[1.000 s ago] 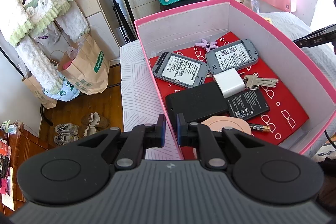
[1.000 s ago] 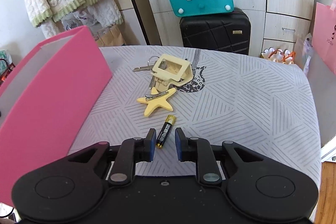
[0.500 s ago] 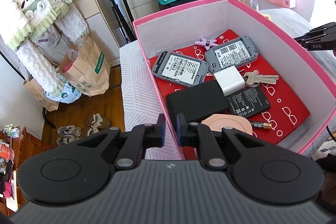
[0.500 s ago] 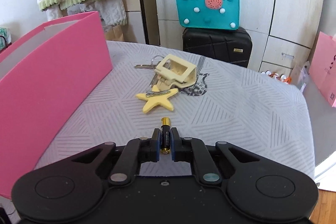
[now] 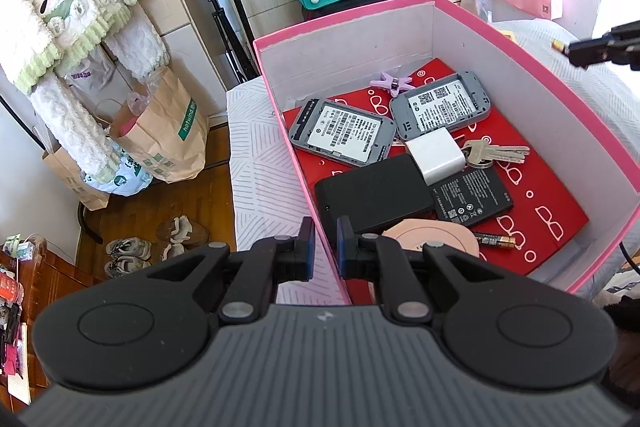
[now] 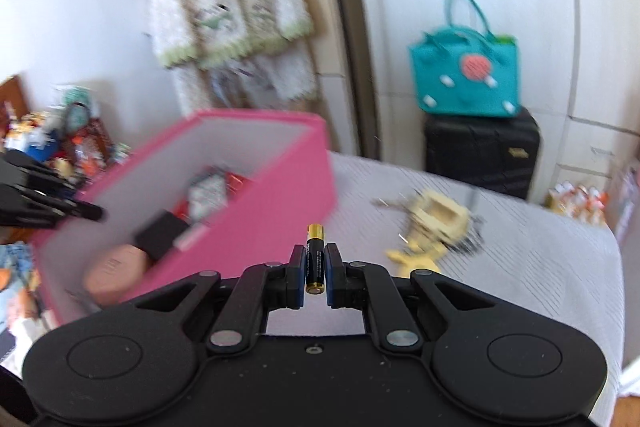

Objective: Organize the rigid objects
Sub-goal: 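Carry the gold-tipped battery into the box and release it on a router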

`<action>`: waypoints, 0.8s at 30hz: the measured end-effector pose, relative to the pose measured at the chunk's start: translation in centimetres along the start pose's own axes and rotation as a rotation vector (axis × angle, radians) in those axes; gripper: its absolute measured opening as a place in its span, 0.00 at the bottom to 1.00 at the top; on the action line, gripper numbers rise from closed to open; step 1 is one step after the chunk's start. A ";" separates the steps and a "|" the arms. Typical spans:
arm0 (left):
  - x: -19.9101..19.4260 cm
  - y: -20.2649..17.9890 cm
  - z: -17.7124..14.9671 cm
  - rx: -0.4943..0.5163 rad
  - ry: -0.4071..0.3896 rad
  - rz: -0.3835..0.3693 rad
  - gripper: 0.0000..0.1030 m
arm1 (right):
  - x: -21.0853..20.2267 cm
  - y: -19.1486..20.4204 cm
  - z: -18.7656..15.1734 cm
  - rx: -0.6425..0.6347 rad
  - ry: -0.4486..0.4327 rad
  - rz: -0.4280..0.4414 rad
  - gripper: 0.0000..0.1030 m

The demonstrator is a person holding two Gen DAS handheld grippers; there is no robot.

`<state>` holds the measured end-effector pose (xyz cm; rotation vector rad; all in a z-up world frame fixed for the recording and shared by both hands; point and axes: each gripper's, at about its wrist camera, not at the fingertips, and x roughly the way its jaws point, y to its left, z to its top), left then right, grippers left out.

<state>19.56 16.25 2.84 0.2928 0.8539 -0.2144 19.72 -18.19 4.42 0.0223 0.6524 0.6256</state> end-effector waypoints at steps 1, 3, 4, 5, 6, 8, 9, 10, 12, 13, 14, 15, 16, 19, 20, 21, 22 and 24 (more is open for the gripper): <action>0.0 0.0 0.0 -0.001 0.001 0.000 0.09 | -0.1 0.5 0.5 -0.010 -0.011 0.017 0.12; 0.0 0.0 0.0 0.000 0.000 0.000 0.09 | 0.0 1.6 1.5 -0.039 -0.027 0.056 0.12; 0.0 0.0 0.1 -0.001 0.000 -0.001 0.09 | 0.2 2.0 1.9 -0.054 -0.032 0.067 0.12; 0.0 0.0 0.1 -0.001 0.000 -0.001 0.09 | 0.6 2.5 2.4 -0.070 -0.029 0.083 0.12; 0.0 0.0 0.0 0.000 0.000 0.000 0.09 | 1.2 3.1 2.8 -0.091 -0.020 0.098 0.12; 0.0 0.0 0.0 0.001 0.000 -0.001 0.09 | 2.2 4.1 3.6 -0.126 -0.005 0.120 0.12; 0.0 0.1 0.1 0.002 0.000 -0.001 0.09 | 2.8 4.6 4.0 -0.146 0.006 0.132 0.12; 0.0 0.0 0.1 0.003 0.000 -0.001 0.09 | 3.7 5.1 4.4 -0.169 0.018 0.140 0.12; 0.0 0.0 0.1 0.002 0.002 -0.001 0.09 | 5.4 5.8 4.8 -0.217 0.042 0.131 0.12; 0.0 0.1 0.1 0.003 0.001 0.000 0.09 | 6.1 6.1 4.9 -0.245 0.053 0.116 0.12; 0.0 0.0 0.1 0.007 0.001 0.001 0.09 | 7.1 6.4 4.9 -0.277 0.064 0.091 0.12; 0.0 0.0 0.1 0.007 0.003 0.001 0.09 | 8.1 6.6 4.9 -0.307 0.077 0.064 0.12; 0.0 0.0 0.1 0.006 0.003 0.000 0.09 | 8.9 6.8 4.8 -0.333 0.097 0.046 0.12; -0.1 -0.1 0.1 -0.001 0.000 0.002 0.09 | 10.9 6.2 4.5 -0.320 0.157 0.046 0.11; -0.1 -0.1 0.0 -0.001 -0.001 -0.003 0.10 | 11.1 6.3 4.4 -0.333 0.154 0.042 0.11; -0.1 -0.1 0.0 -0.003 0.000 -0.006 0.10 | 11.2 6.4 4.4 -0.346 0.148 0.022 0.11; -0.1 0.0 0.1 0.000 0.000 -0.005 0.10 | 11.3 6.5 4.4 -0.353 0.141 0.002 0.12; -0.1 0.0 0.0 0.001 -0.002 -0.005 0.10 | 11.2 6.5 4.5 -0.359 0.129 -0.007 0.12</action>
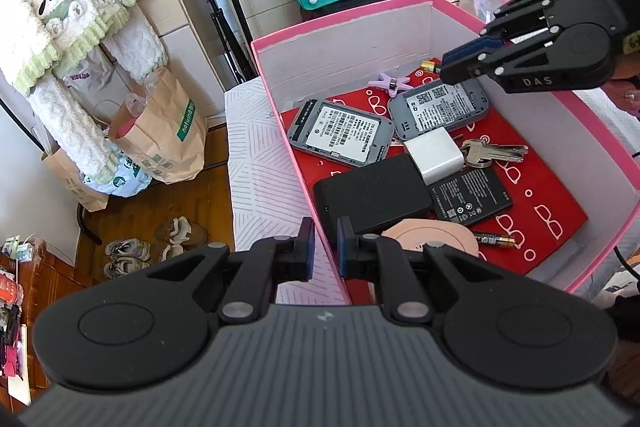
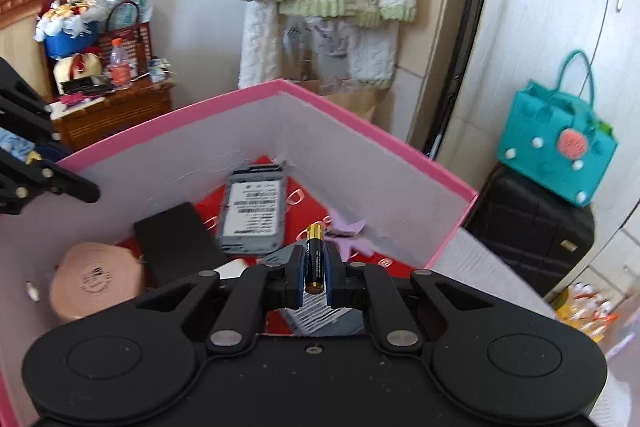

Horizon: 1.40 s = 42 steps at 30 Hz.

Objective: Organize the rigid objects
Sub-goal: 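Carry the gold-tipped battery into the box and release it on a router, then grasp the yellow star clip with the right gripper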

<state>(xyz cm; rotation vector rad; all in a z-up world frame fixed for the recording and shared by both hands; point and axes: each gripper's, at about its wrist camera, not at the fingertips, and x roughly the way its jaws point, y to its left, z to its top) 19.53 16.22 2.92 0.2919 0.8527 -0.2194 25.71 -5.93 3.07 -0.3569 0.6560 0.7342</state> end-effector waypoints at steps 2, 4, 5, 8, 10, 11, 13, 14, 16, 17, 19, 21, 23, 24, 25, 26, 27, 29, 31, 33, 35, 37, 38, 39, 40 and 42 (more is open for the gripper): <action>0.0 0.1 0.0 -0.002 -0.001 -0.002 0.10 | -0.5 -0.4 -0.1 0.023 -0.021 -0.009 0.14; 0.0 0.3 0.0 -0.009 -0.002 -0.010 0.10 | -1.1 -1.0 -0.2 0.049 -0.038 -0.012 0.15; 0.0 0.4 0.0 -0.012 -0.003 -0.013 0.10 | -1.6 -1.3 -0.4 0.066 -0.050 -0.015 0.17; 0.0 0.5 0.0 -0.014 -0.008 -0.021 0.10 | -4.0 -2.6 -1.2 0.138 -0.098 -0.004 0.18; 0.0 0.5 0.0 -0.019 -0.010 -0.024 0.10 | -5.6 -3.4 -1.8 0.200 -0.115 0.008 0.22; -0.1 0.6 -0.1 -0.022 -0.012 -0.025 0.10 | -6.4 -3.8 -2.2 0.230 -0.115 0.003 0.22; -0.1 0.7 -0.1 -0.028 -0.014 -0.031 0.10 | -7.9 -4.5 -3.1 0.270 -0.131 -0.006 0.23; -0.1 0.8 -0.2 -0.030 -0.015 -0.032 0.10 | -8.5 -4.9 -3.5 0.285 -0.133 -0.018 0.24; -0.1 0.8 -0.2 -0.032 -0.019 -0.033 0.10 | -9.4 -5.8 -4.5 0.318 -0.133 -0.054 0.25; -0.1 0.8 -0.2 -0.032 -0.017 -0.033 0.10 | -9.8 -6.2 -5.0 0.334 -0.129 -0.074 0.26; -0.2 0.8 -0.2 -0.036 -0.019 -0.036 0.10 | -10.4 -7.1 -5.9 0.366 -0.108 -0.123 0.26; -0.2 0.9 -0.2 -0.039 -0.021 -0.041 0.11 | -10.7 -8.0 -6.9 0.395 -0.086 -0.143 0.27; -0.2 1.0 -0.2 -0.040 -0.021 -0.042 0.11 | -10.7 -9.1 -8.1 0.439 -0.062 -0.143 0.28; -0.2 0.9 -0.2 -0.039 -0.021 -0.041 0.11 | -10.6 -9.6 -8.7 0.458 -0.052 -0.140 0.28; -0.2 1.0 -0.2 -0.041 -0.021 -0.042 0.11 | -10.3 -10.0 -9.2 0.474 -0.043 -0.138 0.29; -0.2 1.0 -0.2 -0.042 -0.021 -0.042 0.11 | -10.0 -10.3 -9.6 0.488 -0.033 -0.137 0.30; -0.2 1.0 -0.2 -0.040 -0.021 -0.041 0.11 | -9.7 -10.6 -10.1 0.499 -0.030 -0.134 0.31; -0.2 1.0 -0.2 -0.043 -0.021 -0.043 0.11 | -9.1 -11.1 -10.9 0.515 -0.023 -0.128 0.34; -0.2 1.0 -0.2 -0.041 -0.022 -0.042 0.11 | -8.1 -11.4 -11.4 0.521 -0.014 -0.121 0.38; -0.2 0.9 -0.2 -0.040 -0.022 -0.042 0.11 | -6.9 -11.4 -11.8 0.512 0.007 -0.138 0.42; -0.2 1.0 -0.2 -0.033 -0.020 -0.043 0.11 | -5.9 -11.4 -11.9 0.483 0.035 -0.164 0.46; -0.1 1.0 -0.1 -0.028 -0.014 -0.048 0.11 | -4.8 -11.4 -12.1 0.465 0.059 -0.171 0.47; -0.1 1.1 -0.1 -0.025 -0.011 -0.051 0.11 | -4.4 -11.4 -12.2 0.460 0.064 -0.164 0.48; -0.1 1.1 0.0 -0.023 -0.008 -0.053 0.11 | -3.9 -11.4 -12.2 0.456 0.066 -0.153 0.49; 0.0 1.0 0.1 -0.020 -0.007 -0.051 0.12 | -3.7 -11.3 -12.3 0.448 0.059 -0.139 0.52; 0.0 0.8 0.2 -0.012 -0.005 -0.046 0.12 | -3.0 -11.1 -12.0 0.414 0.053 -0.111 0.58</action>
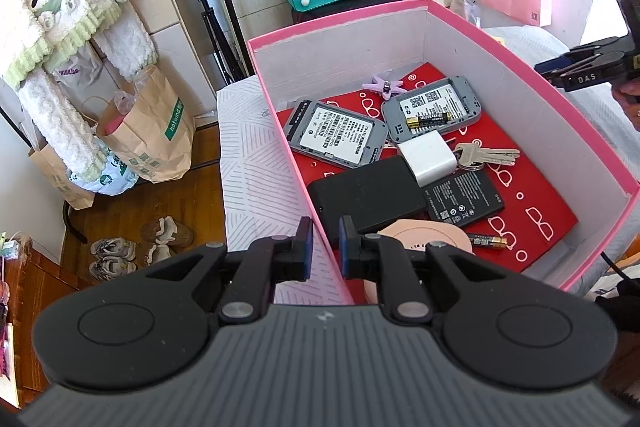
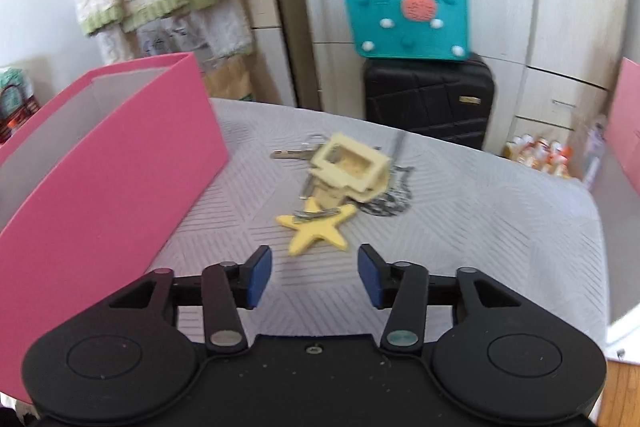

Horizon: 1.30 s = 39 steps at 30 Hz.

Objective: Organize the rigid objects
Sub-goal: 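Grasp the yellow star clip with the right gripper, then carry the yellow star clip into the box and release it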

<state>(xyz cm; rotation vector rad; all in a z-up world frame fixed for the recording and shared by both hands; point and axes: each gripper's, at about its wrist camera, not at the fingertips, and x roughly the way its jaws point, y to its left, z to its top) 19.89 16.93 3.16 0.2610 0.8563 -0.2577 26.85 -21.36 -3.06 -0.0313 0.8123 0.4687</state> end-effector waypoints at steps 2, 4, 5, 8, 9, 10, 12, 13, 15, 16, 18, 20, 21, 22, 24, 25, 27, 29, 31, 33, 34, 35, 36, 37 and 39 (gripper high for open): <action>0.0 -0.1 0.0 0.006 0.003 0.005 0.11 | 0.7 0.3 0.3 -0.031 0.013 0.001 0.63; 0.0 -0.1 0.0 0.010 0.009 0.008 0.11 | 1.4 0.5 0.7 -0.054 0.030 -0.016 0.64; 0.0 -0.2 0.0 0.015 0.015 0.011 0.11 | 1.8 0.4 0.9 -0.058 0.036 -0.024 0.64; 0.0 -0.6 0.3 0.050 0.038 0.023 0.11 | 2.8 -0.6 1.5 -0.035 0.041 -0.005 0.64; 0.0 -0.8 0.4 0.059 0.044 0.027 0.11 | 3.1 -0.9 1.6 -0.021 0.038 -0.003 0.65; 0.0 -0.9 0.5 0.066 0.048 0.030 0.11 | 3.3 -1.3 1.6 -0.014 0.021 -0.002 0.65; 0.1 -0.8 0.6 0.061 0.055 0.032 0.11 | 3.5 -1.3 1.5 -0.020 0.003 0.003 0.65; 0.1 -0.8 0.7 0.060 0.058 0.031 0.11 | 3.6 -1.0 1.4 -0.055 -0.003 -0.002 0.55; 0.0 -0.7 0.6 0.054 0.059 0.029 0.11 | 3.4 0.0 1.0 -0.143 -0.003 -0.025 0.53; -0.1 -0.7 0.6 0.054 0.058 0.029 0.11 | 3.3 0.3 0.9 -0.146 0.004 -0.021 0.53; -0.1 -0.6 0.6 0.049 0.056 0.028 0.11 | 2.9 0.5 0.9 -0.119 0.019 -0.004 0.53; -0.1 -0.5 0.6 0.048 0.053 0.027 0.11 | 2.5 1.0 0.6 -0.121 0.026 -0.001 0.53; -0.1 -0.5 0.5 0.047 0.051 0.027 0.11 | 2.3 1.2 0.4 -0.120 0.030 -0.001 0.53; 0.0 -0.6 0.5 0.048 0.048 0.027 0.11 | 2.0 1.3 0.2 -0.115 0.033 0.004 0.53; -0.1 -0.5 0.4 0.047 0.044 0.025 0.12 | 1.4 1.7 0.0 -0.103 0.025 0.020 0.53; -0.1 -0.5 0.3 0.046 0.041 0.023 0.11 | 0.9 2.0 -0.1 -0.095 0.018 0.029 0.53; -0.2 -0.4 0.2 0.041 0.033 0.021 0.11 | 0.2 2.4 -0.4 -0.097 0.008 0.041 0.53; -0.2 -0.5 0.1 0.042 0.027 0.021 0.11 | -0.6 3.2 -0.5 -0.111 0.001 0.045 0.53; -0.2 -0.4 0.1 0.039 0.023 0.017 0.11 | -1.6 4.0 -0.5 -0.129 -0.012 0.049 0.53; -0.2 -0.3 0.1 0.034 0.019 0.011 0.11 | -2.6 4.8 -0.3 -0.159 -0.023 0.065 0.53; -0.2 -0.3 0.1 0.030 0.018 0.007 0.11 | -3.1 5.2 -0.2 -0.180 -0.033 0.072 0.53; -0.2 -0.2 0.1 0.025 0.016 0.001 0.11 | -3.6 5.7 -0.2 -0.198 -0.044 0.077 0.53; -0.2 -0.1 0.1 0.019 0.015 -0.003 0.11 | -4.0 6.1 -0.1 -0.205 -0.054 0.081 0.53; -0.2 -0.1 0.0 0.017 0.013 -0.004 0.11 | -4.4 6.3 0.0 -0.206 -0.062 0.085 0.53; -0.3 -0.1 -0.1 0.009 0.008 -0.004 0.11 | -5.3 6.9 0.1 -0.217 -0.086 0.084 0.53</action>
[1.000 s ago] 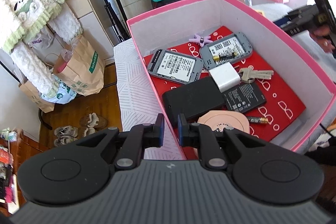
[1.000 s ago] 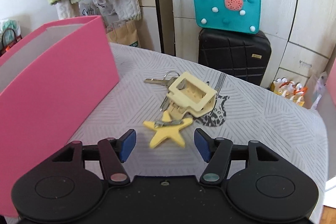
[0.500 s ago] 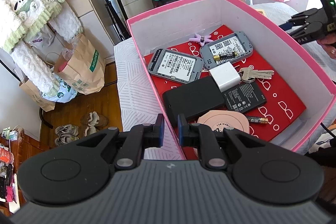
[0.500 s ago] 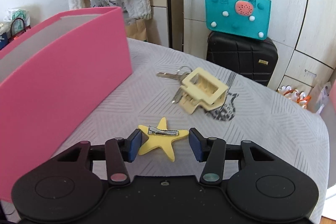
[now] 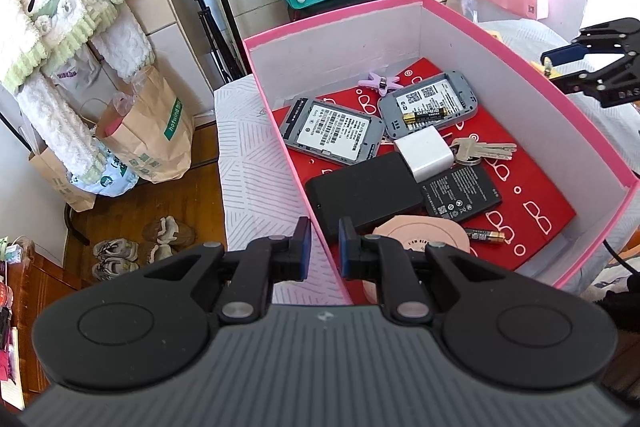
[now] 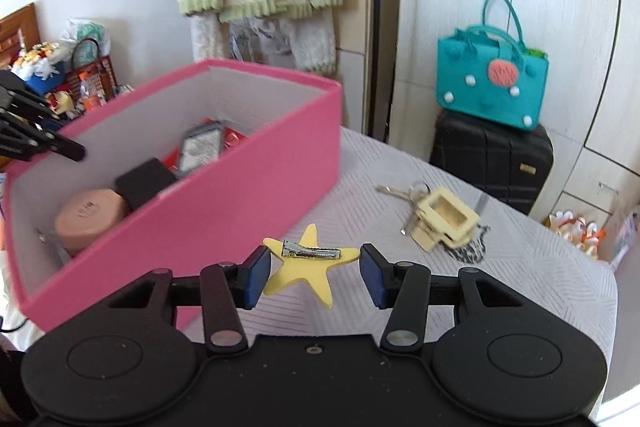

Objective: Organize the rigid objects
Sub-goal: 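Carry the yellow star clip into the box and release it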

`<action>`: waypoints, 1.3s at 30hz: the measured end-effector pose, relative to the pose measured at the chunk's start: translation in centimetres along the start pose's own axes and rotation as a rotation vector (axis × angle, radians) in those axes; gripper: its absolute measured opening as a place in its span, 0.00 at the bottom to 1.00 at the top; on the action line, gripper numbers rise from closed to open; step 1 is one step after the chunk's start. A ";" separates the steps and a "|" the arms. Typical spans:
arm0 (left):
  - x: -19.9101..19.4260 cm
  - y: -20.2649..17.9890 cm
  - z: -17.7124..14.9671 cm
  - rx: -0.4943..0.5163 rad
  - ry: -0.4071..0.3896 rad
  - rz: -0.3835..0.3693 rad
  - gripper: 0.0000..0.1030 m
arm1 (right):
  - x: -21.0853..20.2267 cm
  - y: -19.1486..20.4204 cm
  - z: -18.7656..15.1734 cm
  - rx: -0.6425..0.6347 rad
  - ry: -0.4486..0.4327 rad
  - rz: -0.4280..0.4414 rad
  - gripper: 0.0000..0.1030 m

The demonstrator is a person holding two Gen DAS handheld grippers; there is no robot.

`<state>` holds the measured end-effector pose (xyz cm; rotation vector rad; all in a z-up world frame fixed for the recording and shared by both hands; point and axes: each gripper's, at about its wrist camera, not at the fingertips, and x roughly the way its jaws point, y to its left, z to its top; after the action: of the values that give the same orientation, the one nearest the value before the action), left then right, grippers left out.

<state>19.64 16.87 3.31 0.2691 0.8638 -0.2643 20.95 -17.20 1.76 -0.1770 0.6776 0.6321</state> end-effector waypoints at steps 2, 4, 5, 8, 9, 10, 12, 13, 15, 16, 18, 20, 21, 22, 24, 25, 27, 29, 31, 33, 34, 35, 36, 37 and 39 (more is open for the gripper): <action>0.0 0.1 -0.1 -0.012 -0.004 -0.001 0.11 | -0.9 0.6 0.3 -0.021 -0.024 -0.013 0.53; -0.1 0.1 -0.2 -0.012 -0.010 -0.003 0.11 | -1.2 0.9 0.6 -0.056 -0.039 -0.043 0.53; -0.1 0.2 -0.3 -0.014 -0.013 -0.005 0.11 | -1.2 1.0 0.7 -0.054 -0.043 -0.054 0.53; -0.1 0.3 -0.3 -0.019 -0.018 -0.014 0.11 | -1.5 1.0 1.7 -0.032 -0.064 -0.060 0.53; 0.0 0.4 -0.3 -0.021 -0.017 -0.016 0.11 | -1.7 1.1 2.1 -0.030 -0.082 -0.065 0.53; -0.1 0.4 -0.3 -0.020 -0.016 -0.015 0.11 | -1.9 1.3 2.6 -0.029 -0.099 -0.072 0.53; -0.1 0.4 -0.3 -0.019 -0.017 -0.013 0.11 | -2.0 2.0 4.3 -0.037 -0.130 -0.118 0.53; -0.1 0.4 -0.3 -0.022 -0.018 -0.015 0.11 | -1.9 2.4 5.2 -0.050 -0.144 -0.121 0.53; -0.1 0.5 -0.3 -0.029 -0.017 -0.016 0.11 | -1.5 3.2 7.0 -0.064 -0.165 -0.061 0.53; -0.1 0.6 -0.3 -0.032 -0.016 -0.016 0.11 | -1.0 3.6 8.0 -0.064 -0.161 -0.018 0.53; -0.1 0.7 -0.3 -0.038 -0.014 -0.017 0.11 | 0.6 4.3 9.7 -0.062 -0.132 0.071 0.53; -0.1 0.6 -0.3 -0.044 -0.013 -0.018 0.11 | 3.3 5.2 11.3 -0.053 -0.076 0.146 0.53; -0.1 0.7 -0.3 -0.051 -0.011 -0.020 0.11 | 5.1 5.7 12.0 -0.050 -0.042 0.154 0.53; -0.1 0.8 -0.1 -0.063 -0.007 -0.025 0.11 | 6.7 6.3 12.6 -0.056 -0.011 0.152 0.53; 0.0 1.0 -0.1 -0.082 -0.003 -0.032 0.11 | 9.8 7.0 13.7 -0.064 0.057 0.178 0.53; 0.0 1.0 -0.1 -0.087 -0.003 -0.032 0.11 | 11.1 7.4 14.1 -0.061 0.091 0.194 0.53; -0.1 1.0 -0.2 -0.088 -0.004 -0.030 0.11 | 13.2 8.3 14.7 -0.085 0.142 0.215 0.53; -0.1 1.0 -0.3 -0.091 -0.004 -0.032 0.11 | 14.5 9.2 14.9 -0.125 0.170 0.211 0.53; 0.0 1.1 -0.2 -0.098 -0.004 -0.036 0.11 | 15.7 10.0 15.0 -0.158 0.202 0.199 0.53; 0.0 1.2 -0.1 -0.106 -0.004 -0.042 0.11 | 16.2 10.3 14.8 -0.177 0.219 0.168 0.54; 0.0 1.3 -0.1 -0.111 -0.003 -0.046 0.11 | 16.3 10.4 14.7 -0.182 0.225 0.159 0.54; 0.0 1.4 -0.1 -0.116 -0.004 -0.051 0.11 | 16.5 10.3 14.7 -0.174 0.237 0.163 0.54; 0.0 1.6 -0.2 -0.120 -0.004 -0.056 0.11 | 16.6 10.1 14.7 -0.160 0.249 0.176 0.54; 0.0 1.6 -0.1 -0.124 -0.004 -0.058 0.11 | 16.5 9.9 14.7 -0.148 0.264 0.193 0.55; 0.0 1.6 -0.1 -0.123 -0.004 -0.059 0.11 | 15.9 9.3 14.9 -0.120 0.241 0.206 0.59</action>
<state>20.11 18.40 3.43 0.1285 0.8816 -0.2657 32.85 3.15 3.65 -0.3009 0.8975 0.8590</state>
